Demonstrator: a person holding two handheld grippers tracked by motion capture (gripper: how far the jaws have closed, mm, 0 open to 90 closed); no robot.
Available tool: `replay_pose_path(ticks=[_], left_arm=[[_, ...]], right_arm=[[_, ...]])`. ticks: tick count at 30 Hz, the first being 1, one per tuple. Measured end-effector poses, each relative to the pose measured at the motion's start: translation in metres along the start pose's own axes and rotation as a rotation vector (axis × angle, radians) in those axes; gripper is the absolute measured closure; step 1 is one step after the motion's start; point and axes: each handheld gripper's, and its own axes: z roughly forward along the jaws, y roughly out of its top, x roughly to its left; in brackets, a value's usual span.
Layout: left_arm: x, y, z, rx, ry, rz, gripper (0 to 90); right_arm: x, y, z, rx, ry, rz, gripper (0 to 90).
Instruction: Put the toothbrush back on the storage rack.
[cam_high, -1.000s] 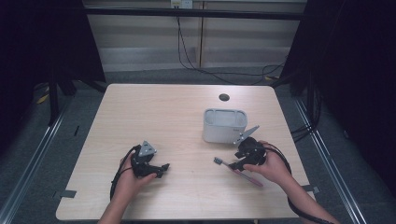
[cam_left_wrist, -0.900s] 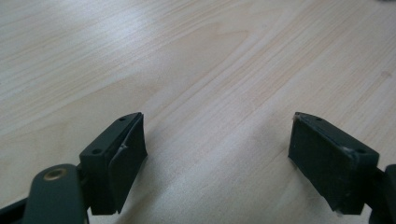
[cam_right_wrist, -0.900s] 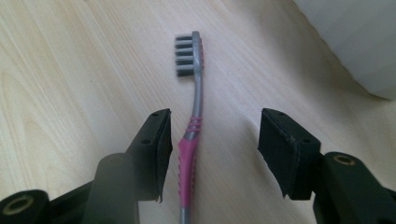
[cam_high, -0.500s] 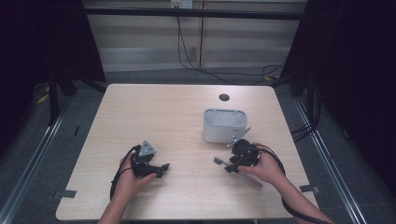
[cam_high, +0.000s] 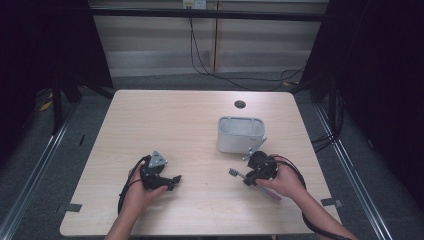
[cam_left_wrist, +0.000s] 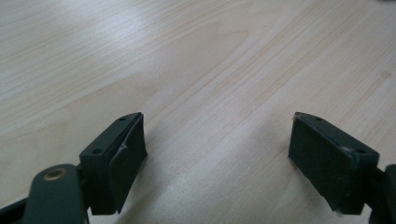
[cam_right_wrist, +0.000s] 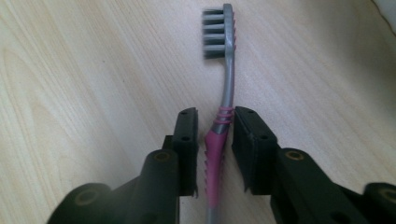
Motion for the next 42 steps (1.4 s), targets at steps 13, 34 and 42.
replay_pose_path(ticks=[13,34,42], left_arm=[[0.0,0.0,0.0,-0.002,0.0,-0.002,18.4],[0.0,0.0,0.0,0.0,-0.001,-0.003,18.2],[0.0,0.0,0.0,0.0,-0.001,-0.003,18.2]], right_arm=[[0.003,0.006,0.001,0.051,-0.026,0.019,80.6],[-0.008,0.002,-0.043,-0.239,0.036,0.111,80.8],[-0.009,0.003,-0.055,-0.341,0.046,0.118,80.8]])
